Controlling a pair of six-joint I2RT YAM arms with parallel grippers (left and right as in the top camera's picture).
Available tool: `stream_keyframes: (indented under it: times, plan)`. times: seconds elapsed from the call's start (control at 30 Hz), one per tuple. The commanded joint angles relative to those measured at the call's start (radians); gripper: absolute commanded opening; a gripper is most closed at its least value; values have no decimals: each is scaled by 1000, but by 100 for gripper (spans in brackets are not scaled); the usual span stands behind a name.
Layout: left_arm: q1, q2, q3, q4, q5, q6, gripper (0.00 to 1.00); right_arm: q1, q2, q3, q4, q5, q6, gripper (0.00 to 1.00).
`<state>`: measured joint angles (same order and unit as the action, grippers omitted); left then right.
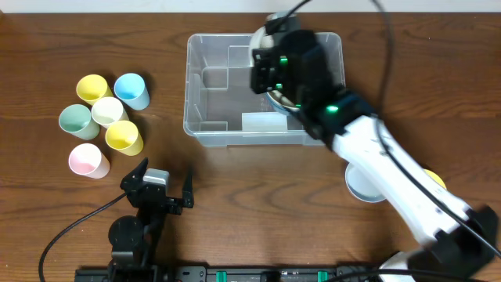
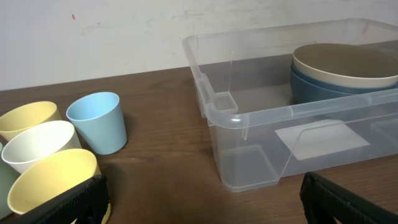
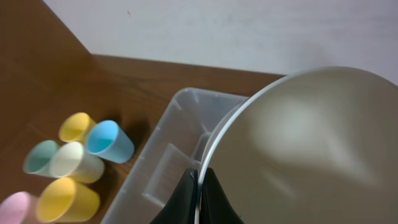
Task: Pack container
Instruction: 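Carry the white bowl into the container's left side and release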
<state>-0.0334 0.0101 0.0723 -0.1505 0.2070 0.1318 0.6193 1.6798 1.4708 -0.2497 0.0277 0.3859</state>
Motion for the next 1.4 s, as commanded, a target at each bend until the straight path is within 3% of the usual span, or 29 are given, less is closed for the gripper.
stream_keyframes:
  times: [0.0, 0.53, 1.37]
  plan:
    - [5, -5, -17, -27, 11, 6, 98, 34, 80, -1, 56, 44, -10, 1]
    - [5, -5, -17, -27, 11, 6, 98, 66, 326, -1, 335, 5, 39, 2]
    - [5, -5, -17, -27, 11, 6, 98, 64, 472, -1, 404, 56, 39, 2]
